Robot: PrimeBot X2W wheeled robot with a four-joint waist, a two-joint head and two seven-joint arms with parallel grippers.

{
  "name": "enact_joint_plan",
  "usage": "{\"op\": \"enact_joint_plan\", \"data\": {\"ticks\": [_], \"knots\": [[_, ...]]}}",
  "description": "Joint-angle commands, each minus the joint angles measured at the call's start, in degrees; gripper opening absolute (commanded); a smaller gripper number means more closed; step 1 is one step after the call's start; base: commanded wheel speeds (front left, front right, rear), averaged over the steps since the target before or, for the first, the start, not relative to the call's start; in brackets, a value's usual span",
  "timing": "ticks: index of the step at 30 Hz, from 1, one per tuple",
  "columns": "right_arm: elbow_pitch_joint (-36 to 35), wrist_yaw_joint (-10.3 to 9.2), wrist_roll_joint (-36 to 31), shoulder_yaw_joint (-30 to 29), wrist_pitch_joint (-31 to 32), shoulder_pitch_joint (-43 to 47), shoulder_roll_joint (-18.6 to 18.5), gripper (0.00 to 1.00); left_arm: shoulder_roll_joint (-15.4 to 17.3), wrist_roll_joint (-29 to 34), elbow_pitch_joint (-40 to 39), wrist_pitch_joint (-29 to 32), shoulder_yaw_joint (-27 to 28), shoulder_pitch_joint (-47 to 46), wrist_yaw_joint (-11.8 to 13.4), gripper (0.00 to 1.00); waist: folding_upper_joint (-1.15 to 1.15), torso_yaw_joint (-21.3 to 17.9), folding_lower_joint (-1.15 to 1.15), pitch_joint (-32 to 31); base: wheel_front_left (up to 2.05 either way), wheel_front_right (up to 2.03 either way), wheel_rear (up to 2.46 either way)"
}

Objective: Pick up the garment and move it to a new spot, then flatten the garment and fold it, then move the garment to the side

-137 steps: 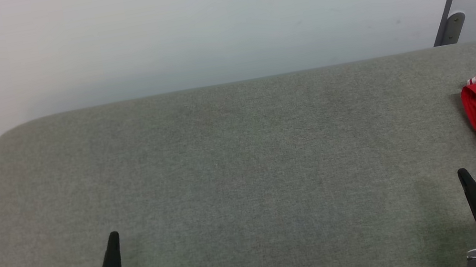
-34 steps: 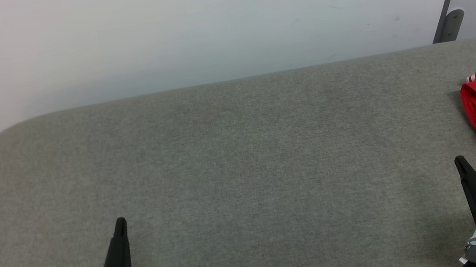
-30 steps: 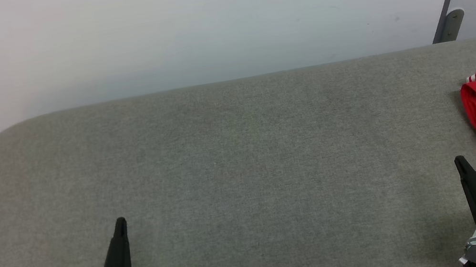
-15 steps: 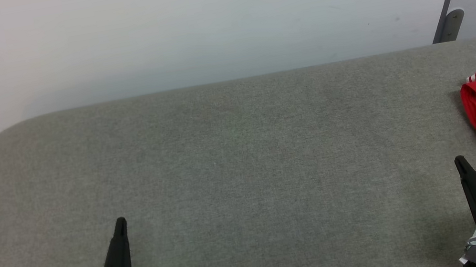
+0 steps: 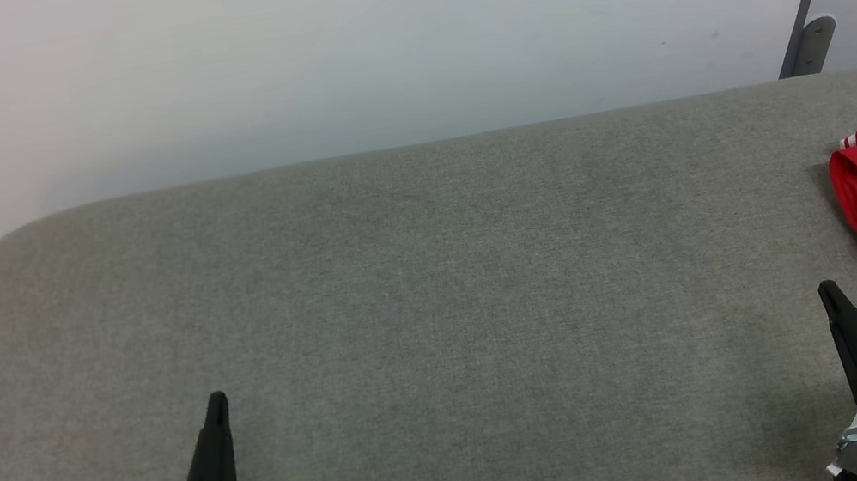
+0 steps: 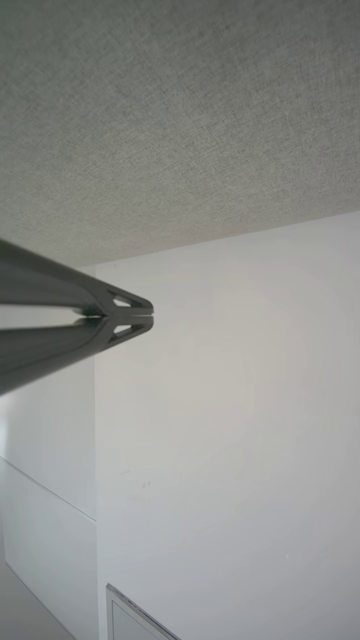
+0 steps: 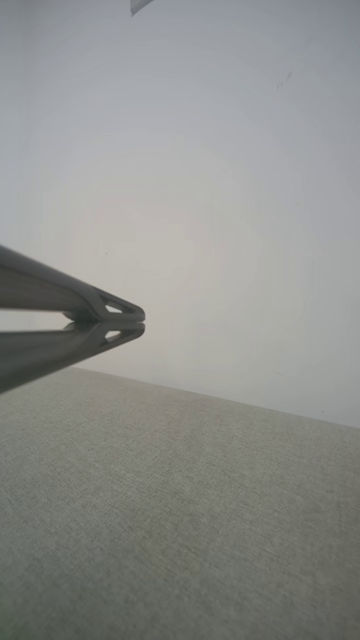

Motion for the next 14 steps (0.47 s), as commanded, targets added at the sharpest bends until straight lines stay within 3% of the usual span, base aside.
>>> {"op": "enact_joint_plan", "data": {"ticks": [1, 14], "knots": [[-0.2, -0.06, 0.2, 0.0, 0.1, -0.1, 0.2, 0.0, 0.0, -0.2, -0.1, 0.1, 0.1, -0.5, -0.3, 0.0, 0.0, 0.0, 0.0, 0.0, 0.0, 0.0, 0.0], [-0.2, -0.06, 0.2, 0.0, 0.1, -0.1, 0.2, 0.0, 0.0, -0.2, -0.1, 0.1, 0.1, -0.5, -0.3, 0.0, 0.0, 0.0, 0.0, 0.0, 0.0, 0.0, 0.0]]}}
